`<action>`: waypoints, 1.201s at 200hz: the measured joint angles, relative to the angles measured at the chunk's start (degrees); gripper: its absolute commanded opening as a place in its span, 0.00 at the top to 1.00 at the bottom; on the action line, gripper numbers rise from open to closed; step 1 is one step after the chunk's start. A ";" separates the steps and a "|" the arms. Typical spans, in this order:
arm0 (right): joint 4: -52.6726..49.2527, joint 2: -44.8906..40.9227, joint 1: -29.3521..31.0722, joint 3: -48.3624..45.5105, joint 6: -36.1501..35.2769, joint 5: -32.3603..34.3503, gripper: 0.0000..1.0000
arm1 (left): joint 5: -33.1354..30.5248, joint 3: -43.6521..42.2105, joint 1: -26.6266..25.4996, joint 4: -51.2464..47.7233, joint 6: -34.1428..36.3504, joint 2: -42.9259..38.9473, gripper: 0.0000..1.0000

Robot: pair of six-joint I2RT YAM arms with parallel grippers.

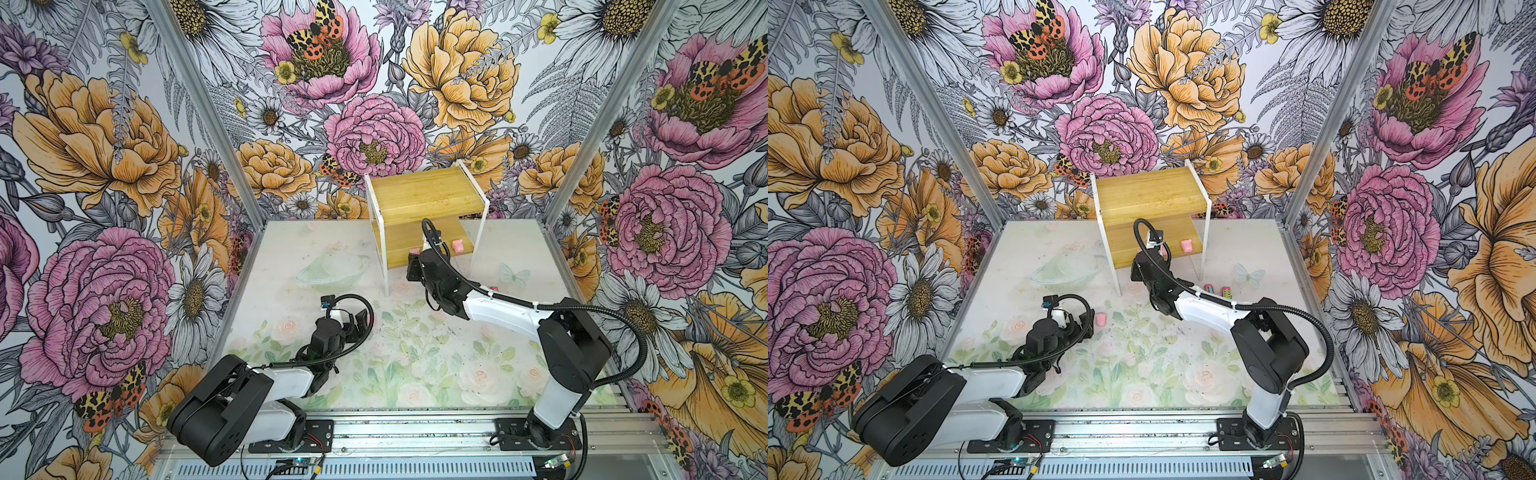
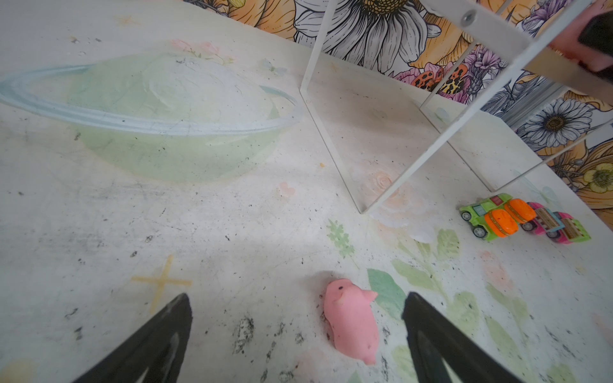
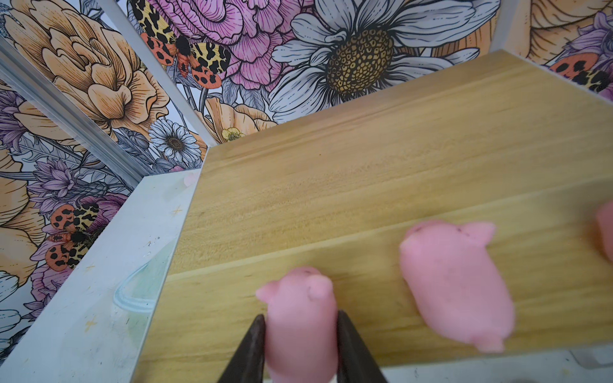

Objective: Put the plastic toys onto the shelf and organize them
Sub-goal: 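Lower the third pig onto the lower shelf board next to the others, then open the right gripper and withdraw it from the shelf toward the last pig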

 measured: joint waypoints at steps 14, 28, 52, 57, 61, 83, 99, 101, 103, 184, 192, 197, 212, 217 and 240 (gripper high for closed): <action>0.00 0.00 0.00 0.00 0.31 0.02 0.65 | 0.00 0.00 0.00 0.00 0.00 0.00 0.01; 0.02 0.00 0.00 0.00 0.52 0.02 0.65 | 0.00 0.00 0.00 0.00 0.00 0.00 0.01; 0.02 0.00 0.00 0.00 0.90 0.17 0.65 | 0.00 0.00 0.00 0.00 0.00 0.00 0.01; 0.02 0.00 0.00 0.00 0.90 0.17 0.64 | 0.00 0.00 0.00 0.00 0.00 0.00 0.01; 0.02 0.00 0.00 0.00 0.92 0.17 0.63 | 0.00 0.00 0.00 0.00 0.00 0.00 0.01; 0.02 0.00 0.00 0.07 0.92 0.15 0.60 | 0.00 0.00 0.00 0.00 0.00 0.00 0.01; 0.00 0.00 0.00 0.11 0.92 -0.04 0.57 | 0.00 0.00 0.00 0.02 -0.02 0.00 0.01; 0.02 0.00 0.00 0.11 0.98 -0.04 0.57 | 0.00 0.00 0.00 0.00 0.00 0.00 0.01; 0.02 0.00 0.02 0.11 0.96 -0.09 0.56 | 0.00 0.00 0.00 0.00 -0.02 0.00 0.01; -0.52 -0.50 0.00 0.20 0.87 -0.92 0.44 | 0.00 0.00 0.00 0.00 0.00 0.00 0.01; -1.27 -0.85 0.00 0.20 0.87 -0.94 0.43 | 0.00 0.00 0.00 0.00 0.00 0.00 0.01; -1.81 -1.11 0.00 0.20 0.90 -0.92 0.42 | 0.00 0.00 0.00 0.00 0.00 0.00 0.01; -3.41 -1.90 0.02 0.15 0.87 -0.92 0.41 | 0.00 0.00 0.00 0.00 0.00 0.00 0.01; -3.91 -2.19 0.02 0.09 0.87 -0.90 0.40 | 0.00 0.00 0.00 0.00 0.00 0.00 0.01; -5.81 -4.24 0.17 -1.29 0.87 -0.92 0.40 | 0.00 0.00 0.00 0.00 0.00 0.00 0.01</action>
